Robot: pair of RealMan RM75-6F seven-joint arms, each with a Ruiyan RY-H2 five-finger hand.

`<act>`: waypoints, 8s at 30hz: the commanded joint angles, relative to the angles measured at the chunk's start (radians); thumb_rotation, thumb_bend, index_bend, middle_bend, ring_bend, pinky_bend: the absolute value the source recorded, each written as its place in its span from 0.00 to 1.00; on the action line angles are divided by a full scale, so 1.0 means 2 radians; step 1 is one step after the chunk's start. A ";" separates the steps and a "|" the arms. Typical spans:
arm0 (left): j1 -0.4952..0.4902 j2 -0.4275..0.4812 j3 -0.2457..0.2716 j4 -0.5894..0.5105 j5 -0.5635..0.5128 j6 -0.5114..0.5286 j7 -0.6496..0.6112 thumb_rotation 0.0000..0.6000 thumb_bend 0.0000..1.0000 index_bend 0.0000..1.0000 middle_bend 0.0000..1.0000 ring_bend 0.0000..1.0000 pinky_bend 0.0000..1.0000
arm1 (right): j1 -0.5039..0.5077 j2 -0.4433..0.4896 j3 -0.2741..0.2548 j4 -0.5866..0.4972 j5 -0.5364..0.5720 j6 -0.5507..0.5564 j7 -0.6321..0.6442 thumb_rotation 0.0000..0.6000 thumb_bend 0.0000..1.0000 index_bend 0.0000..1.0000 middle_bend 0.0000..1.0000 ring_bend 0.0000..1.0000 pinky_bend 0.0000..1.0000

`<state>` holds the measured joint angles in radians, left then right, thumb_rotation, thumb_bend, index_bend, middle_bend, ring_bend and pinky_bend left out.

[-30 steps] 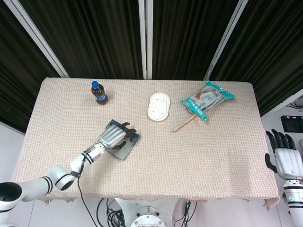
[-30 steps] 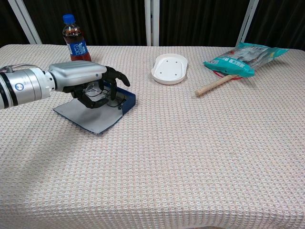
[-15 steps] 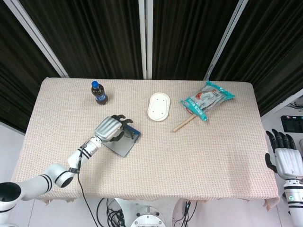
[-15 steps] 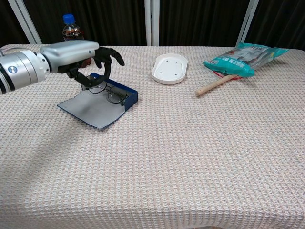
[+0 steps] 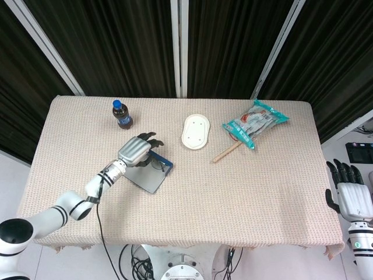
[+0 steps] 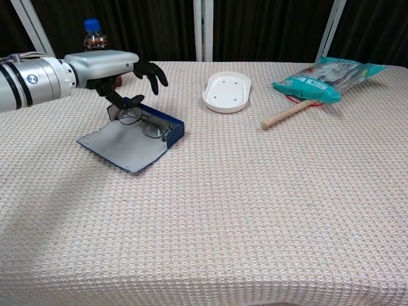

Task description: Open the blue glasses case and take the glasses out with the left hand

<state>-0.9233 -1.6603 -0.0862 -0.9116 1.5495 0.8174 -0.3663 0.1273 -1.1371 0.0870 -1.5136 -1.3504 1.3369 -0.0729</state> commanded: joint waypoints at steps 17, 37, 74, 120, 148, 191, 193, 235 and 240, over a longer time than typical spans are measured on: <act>-0.009 -0.013 0.019 0.058 -0.027 -0.048 0.012 1.00 0.56 0.20 0.45 0.13 0.22 | 0.002 0.002 0.003 0.001 0.002 -0.001 0.003 1.00 0.50 0.00 0.00 0.00 0.00; 0.049 0.064 0.019 -0.068 -0.046 0.019 0.051 1.00 0.55 0.20 0.38 0.13 0.24 | 0.011 -0.003 0.003 -0.011 0.001 -0.007 -0.019 1.00 0.50 0.00 0.00 0.00 0.00; 0.018 0.033 -0.039 -0.118 -0.179 -0.065 0.192 1.00 0.33 0.39 0.27 0.12 0.26 | 0.011 -0.004 0.002 0.007 0.003 -0.012 0.002 1.00 0.50 0.00 0.00 0.00 0.00; 0.030 0.004 -0.036 -0.072 -0.119 0.029 0.172 1.00 0.42 0.61 0.34 0.12 0.26 | 0.011 -0.009 0.002 0.018 0.003 -0.014 0.011 1.00 0.51 0.00 0.00 0.00 0.00; 0.045 -0.031 -0.019 0.018 -0.085 0.030 0.083 1.00 0.42 0.58 0.34 0.12 0.24 | 0.011 -0.008 0.001 0.011 0.003 -0.013 0.002 1.00 0.51 0.00 0.00 0.00 0.00; 0.159 0.132 0.034 -0.315 -0.116 0.082 0.181 1.00 0.18 0.23 0.21 0.09 0.22 | 0.022 0.025 0.021 -0.041 -0.009 0.010 -0.016 1.00 0.51 0.00 0.00 0.00 0.00; 0.158 0.120 0.030 -0.307 -0.120 0.081 0.185 1.00 0.18 0.23 0.21 0.09 0.22 | 0.021 0.024 0.020 -0.042 -0.007 0.009 -0.016 1.00 0.51 0.00 0.00 0.00 0.00; 0.124 0.042 -0.011 -0.239 -0.206 0.019 0.241 1.00 0.32 0.51 0.25 0.09 0.23 | 0.013 0.017 0.012 -0.020 0.001 0.006 0.004 1.00 0.51 0.00 0.00 0.00 0.00; 0.121 0.039 -0.013 -0.237 -0.202 0.016 0.236 1.00 0.36 0.52 0.26 0.09 0.23 | 0.013 0.015 0.011 -0.019 0.002 0.004 0.004 1.00 0.51 0.00 0.00 0.00 0.00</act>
<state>-0.6802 -1.5811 -0.1116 -1.3866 1.1457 0.8494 0.1055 0.1541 -1.1062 0.1098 -1.5516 -1.3470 1.3457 -0.0649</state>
